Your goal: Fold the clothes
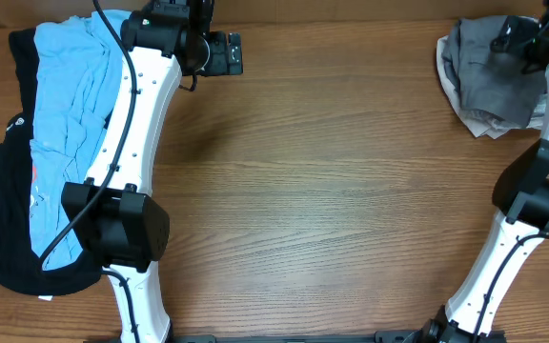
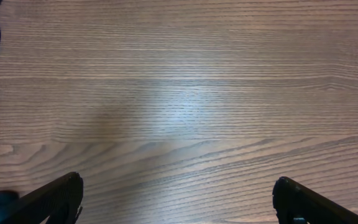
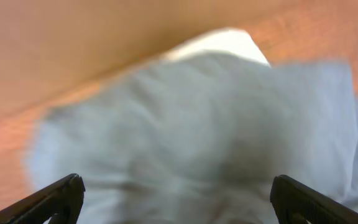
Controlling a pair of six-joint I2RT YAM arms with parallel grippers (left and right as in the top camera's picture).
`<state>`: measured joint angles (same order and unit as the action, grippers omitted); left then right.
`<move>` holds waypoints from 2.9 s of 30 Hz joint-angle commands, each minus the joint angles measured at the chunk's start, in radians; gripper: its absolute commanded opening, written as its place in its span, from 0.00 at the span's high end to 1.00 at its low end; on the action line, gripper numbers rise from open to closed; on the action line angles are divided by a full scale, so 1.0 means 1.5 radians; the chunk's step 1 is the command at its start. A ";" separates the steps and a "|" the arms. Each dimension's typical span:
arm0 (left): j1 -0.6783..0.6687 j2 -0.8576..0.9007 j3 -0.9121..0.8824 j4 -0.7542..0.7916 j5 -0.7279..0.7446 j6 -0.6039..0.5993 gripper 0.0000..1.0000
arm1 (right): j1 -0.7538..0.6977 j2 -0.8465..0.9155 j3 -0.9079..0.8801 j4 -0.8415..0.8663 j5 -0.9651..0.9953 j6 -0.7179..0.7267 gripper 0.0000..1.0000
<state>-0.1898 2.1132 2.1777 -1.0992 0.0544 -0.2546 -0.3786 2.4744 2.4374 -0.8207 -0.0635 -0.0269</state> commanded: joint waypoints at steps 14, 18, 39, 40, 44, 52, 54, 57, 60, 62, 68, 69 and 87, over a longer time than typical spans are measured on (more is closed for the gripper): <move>-0.005 -0.005 0.007 0.002 -0.009 0.010 0.00 | 0.025 0.150 0.017 0.074 -0.017 0.009 0.00; -0.005 -0.005 0.007 0.002 -0.009 0.010 0.00 | 0.025 0.110 0.059 0.061 -0.017 0.016 0.00; -0.005 -0.005 0.007 0.003 -0.024 0.010 0.00 | -0.084 0.098 0.105 -0.022 0.104 0.126 0.00; -0.005 -0.005 0.007 0.003 -0.024 0.010 0.00 | -0.087 0.103 0.094 -0.017 0.094 0.125 0.00; -0.005 -0.005 0.007 0.005 -0.027 0.011 0.00 | -0.092 0.107 0.017 0.026 0.081 0.125 0.00; -0.005 -0.005 0.007 0.006 -0.029 0.011 0.00 | -0.093 0.101 0.054 0.001 0.082 0.126 0.00; -0.005 -0.005 0.007 0.006 -0.029 0.011 0.00 | -0.093 0.090 0.097 -0.023 0.084 0.126 0.00; -0.005 -0.005 0.007 0.006 -0.029 0.010 0.00 | -0.093 0.057 0.182 -0.065 0.088 0.137 0.00; -0.005 -0.005 0.007 0.005 -0.029 0.010 0.00 | -0.088 0.018 0.244 -0.098 0.088 0.146 0.00; -0.005 -0.005 0.007 0.005 -0.029 0.010 0.00 | -0.077 -0.023 0.284 -0.137 0.087 0.173 0.00; -0.005 -0.005 0.007 0.005 -0.029 0.010 0.00 | -0.025 -0.145 0.311 -0.259 0.014 0.198 0.00; -0.005 -0.005 0.007 0.005 -0.029 0.010 0.00 | -0.016 -0.160 0.311 -0.277 -0.014 0.198 0.00; -0.005 -0.005 0.007 0.005 -0.029 0.010 0.00 | 0.195 -0.238 0.307 -0.570 -0.414 0.193 0.00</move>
<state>-0.1902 2.1132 2.1777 -1.0946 0.0212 -0.2546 -0.1032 2.1216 2.8944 -1.6772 -0.6392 0.2684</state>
